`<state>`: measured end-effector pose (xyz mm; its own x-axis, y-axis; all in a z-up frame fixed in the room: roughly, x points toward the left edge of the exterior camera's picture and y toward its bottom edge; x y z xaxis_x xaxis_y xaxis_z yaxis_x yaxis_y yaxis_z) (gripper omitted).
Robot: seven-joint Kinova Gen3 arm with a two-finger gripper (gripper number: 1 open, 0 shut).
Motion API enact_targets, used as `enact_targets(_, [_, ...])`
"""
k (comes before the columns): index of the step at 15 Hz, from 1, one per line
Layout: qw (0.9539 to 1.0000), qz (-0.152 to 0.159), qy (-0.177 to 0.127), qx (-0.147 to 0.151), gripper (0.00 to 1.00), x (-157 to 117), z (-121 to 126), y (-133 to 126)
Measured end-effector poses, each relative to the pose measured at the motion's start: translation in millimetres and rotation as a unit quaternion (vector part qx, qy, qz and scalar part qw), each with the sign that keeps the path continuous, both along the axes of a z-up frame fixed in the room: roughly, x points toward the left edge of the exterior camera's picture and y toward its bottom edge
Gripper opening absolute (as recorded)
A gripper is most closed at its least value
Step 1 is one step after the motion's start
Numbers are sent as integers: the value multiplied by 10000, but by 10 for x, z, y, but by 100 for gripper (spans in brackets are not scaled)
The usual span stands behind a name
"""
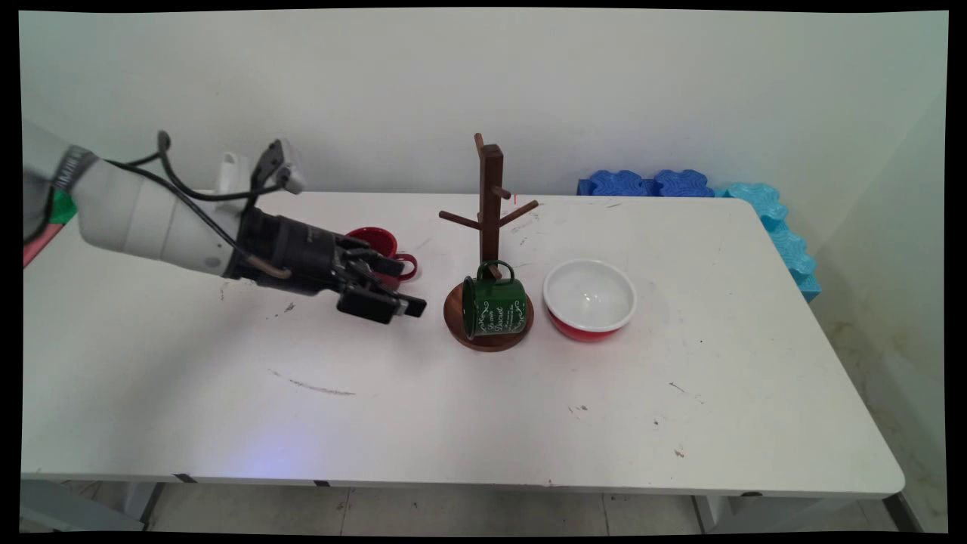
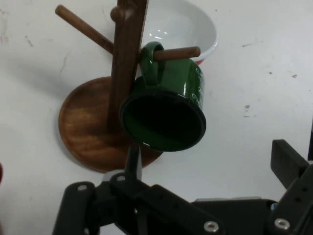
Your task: Pick up the green mug from the rack
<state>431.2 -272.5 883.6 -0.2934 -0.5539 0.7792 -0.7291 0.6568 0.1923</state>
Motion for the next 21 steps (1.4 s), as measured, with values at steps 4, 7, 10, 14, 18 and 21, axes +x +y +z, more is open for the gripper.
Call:
enact_targets(4, [9999,34,45,94,100,-109,-162,-65])
enact_targets(7, [9998,46,109,158,100,-213,-281,-126])
enact_targets(10, [9996,59,170,202,100,-311,-385,-195])
enact_targets(14, [9994,68,237,244,100,-421,-498,-278])
enact_targets(18, [9991,81,293,285,100,-512,-598,-355])
enact_targets(21, [9989,99,324,317,100,-567,-663,-402])
